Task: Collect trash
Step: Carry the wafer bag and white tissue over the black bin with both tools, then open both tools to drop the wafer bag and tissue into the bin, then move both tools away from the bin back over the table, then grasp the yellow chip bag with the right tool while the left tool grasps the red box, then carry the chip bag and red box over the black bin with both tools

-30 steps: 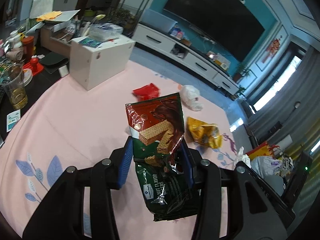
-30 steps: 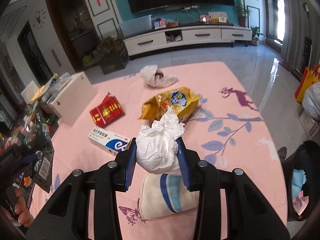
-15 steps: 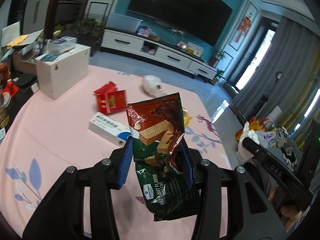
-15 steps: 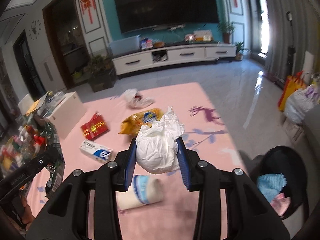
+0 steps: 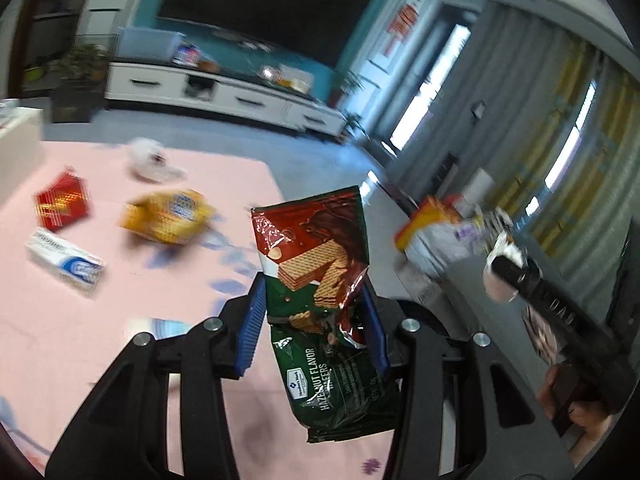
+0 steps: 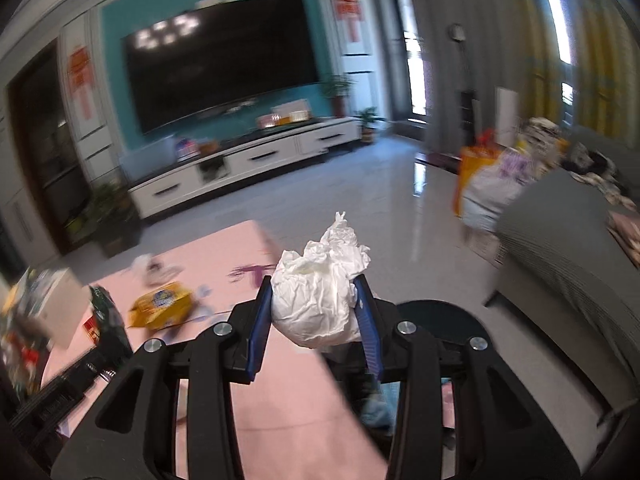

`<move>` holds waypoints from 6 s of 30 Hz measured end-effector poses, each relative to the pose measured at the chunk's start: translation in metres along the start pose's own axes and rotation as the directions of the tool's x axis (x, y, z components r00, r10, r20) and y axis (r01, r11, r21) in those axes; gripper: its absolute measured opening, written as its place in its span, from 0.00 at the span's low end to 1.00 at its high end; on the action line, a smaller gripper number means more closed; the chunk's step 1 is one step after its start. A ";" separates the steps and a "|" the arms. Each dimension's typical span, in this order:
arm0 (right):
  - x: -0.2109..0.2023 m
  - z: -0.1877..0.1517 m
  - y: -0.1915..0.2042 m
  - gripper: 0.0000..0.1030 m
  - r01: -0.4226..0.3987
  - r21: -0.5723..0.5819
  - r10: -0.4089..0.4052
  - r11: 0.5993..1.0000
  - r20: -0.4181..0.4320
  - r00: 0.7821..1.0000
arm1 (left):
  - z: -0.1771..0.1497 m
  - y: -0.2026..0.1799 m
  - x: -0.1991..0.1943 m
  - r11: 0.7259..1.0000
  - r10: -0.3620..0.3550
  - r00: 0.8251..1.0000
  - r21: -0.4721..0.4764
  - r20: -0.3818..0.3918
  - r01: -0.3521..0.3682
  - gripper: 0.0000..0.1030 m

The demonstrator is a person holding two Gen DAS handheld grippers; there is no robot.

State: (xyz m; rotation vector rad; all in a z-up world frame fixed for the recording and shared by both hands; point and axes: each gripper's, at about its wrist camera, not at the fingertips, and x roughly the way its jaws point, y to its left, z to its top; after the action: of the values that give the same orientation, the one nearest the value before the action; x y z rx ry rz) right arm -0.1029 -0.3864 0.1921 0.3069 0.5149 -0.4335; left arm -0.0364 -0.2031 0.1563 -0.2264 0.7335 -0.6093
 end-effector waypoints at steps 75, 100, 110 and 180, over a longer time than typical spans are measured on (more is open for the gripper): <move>0.089 -0.038 -0.144 0.78 0.320 0.342 -0.215 0.884 -0.310 0.926 | -0.043 -0.092 0.161 0.993 -0.070 0.928 0.068 -0.365 0.101 0.96; 0.078 -0.019 0.038 0.93 0.150 0.052 -0.144 0.987 -0.103 0.984 | 0.030 0.250 -0.062 0.862 0.326 0.944 -0.394 -0.049 -0.318 0.97; 0.076 -0.019 0.142 0.93 -0.142 -0.058 0.127 0.988 -0.211 0.969 | 0.029 0.305 -0.041 0.791 0.348 0.925 -0.481 -0.153 -0.378 0.97; 0.089 -0.048 0.193 0.40 -0.284 -0.117 0.232 0.952 -0.331 0.915 | 0.013 0.200 -0.076 0.936 0.126 0.991 -0.336 0.036 -0.107 0.23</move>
State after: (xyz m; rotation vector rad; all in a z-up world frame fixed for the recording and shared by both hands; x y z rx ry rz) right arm 0.0385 -0.2292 0.1383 0.2828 0.8063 -0.0803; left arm 0.0168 0.0031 0.1287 -0.5085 0.7867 -0.3607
